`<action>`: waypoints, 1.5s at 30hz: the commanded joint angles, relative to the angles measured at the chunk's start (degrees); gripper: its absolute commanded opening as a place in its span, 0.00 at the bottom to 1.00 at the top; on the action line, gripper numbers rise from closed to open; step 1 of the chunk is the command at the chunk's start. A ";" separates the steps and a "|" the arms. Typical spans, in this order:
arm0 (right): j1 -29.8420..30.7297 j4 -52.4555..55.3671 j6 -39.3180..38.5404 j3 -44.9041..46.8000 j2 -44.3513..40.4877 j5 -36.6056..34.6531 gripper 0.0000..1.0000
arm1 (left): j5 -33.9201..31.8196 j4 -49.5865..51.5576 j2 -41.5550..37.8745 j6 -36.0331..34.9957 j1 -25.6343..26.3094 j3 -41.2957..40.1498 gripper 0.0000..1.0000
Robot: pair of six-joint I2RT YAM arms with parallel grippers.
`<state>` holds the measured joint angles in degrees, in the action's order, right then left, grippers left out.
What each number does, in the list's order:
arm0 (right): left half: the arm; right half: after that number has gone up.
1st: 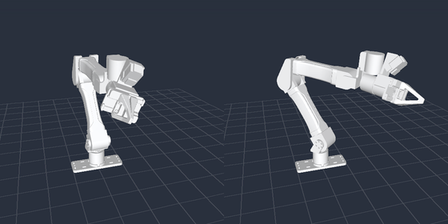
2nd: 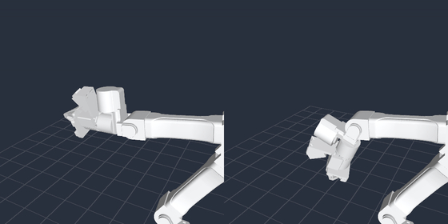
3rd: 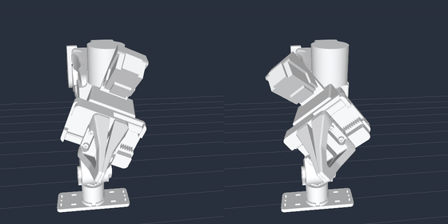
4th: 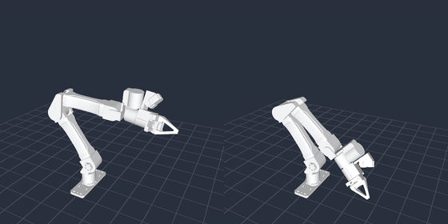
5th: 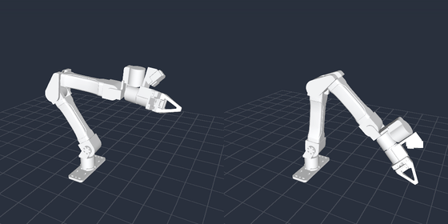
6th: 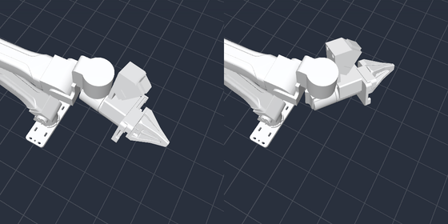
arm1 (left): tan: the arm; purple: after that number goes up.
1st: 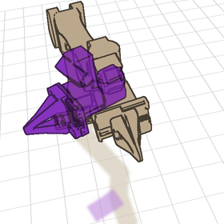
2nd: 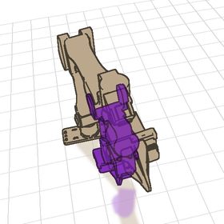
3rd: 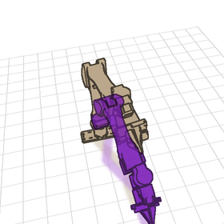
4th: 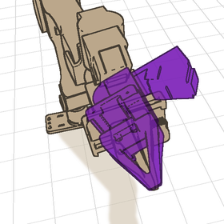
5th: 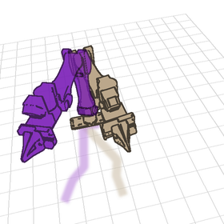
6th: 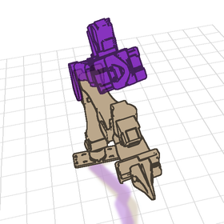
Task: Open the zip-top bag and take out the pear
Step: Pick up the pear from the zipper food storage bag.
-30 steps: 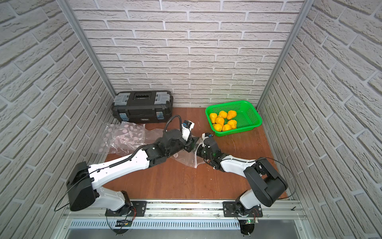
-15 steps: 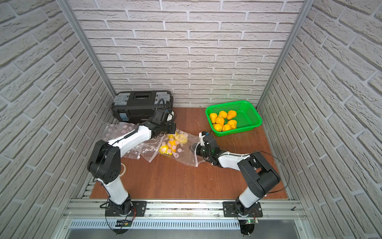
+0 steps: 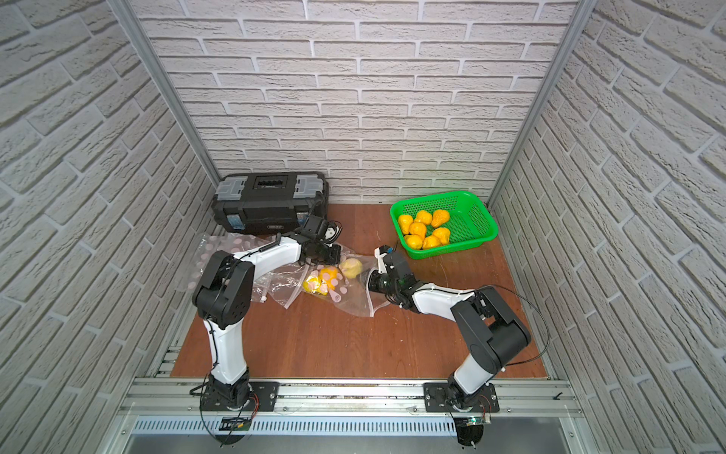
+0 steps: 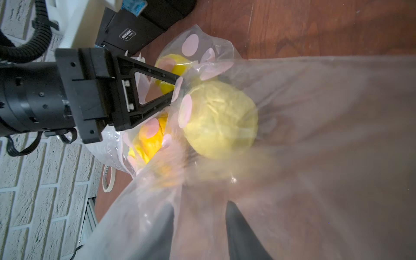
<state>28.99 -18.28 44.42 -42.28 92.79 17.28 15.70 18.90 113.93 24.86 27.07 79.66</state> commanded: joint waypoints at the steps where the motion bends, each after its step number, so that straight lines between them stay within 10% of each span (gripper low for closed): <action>1: -0.41 2.70 1.48 -1.60 0.55 -3.54 0.51 | 5.95 0.40 2.07 -0.60 0.74 1.27 0.11; 16: -2.94 11.63 7.14 -6.77 3.54 -6.51 0.84 | 11.41 -0.86 -1.29 1.44 5.22 -3.81 0.05; 45: -3.58 43.17 -17.06 -23.38 9.17 -21.87 0.72 | -4.35 5.92 0.88 -2.14 3.43 -6.65 0.00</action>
<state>25.82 18.87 32.62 -65.25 105.30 0.14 16.40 19.64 111.96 24.12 31.24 73.84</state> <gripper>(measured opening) 0.726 0.047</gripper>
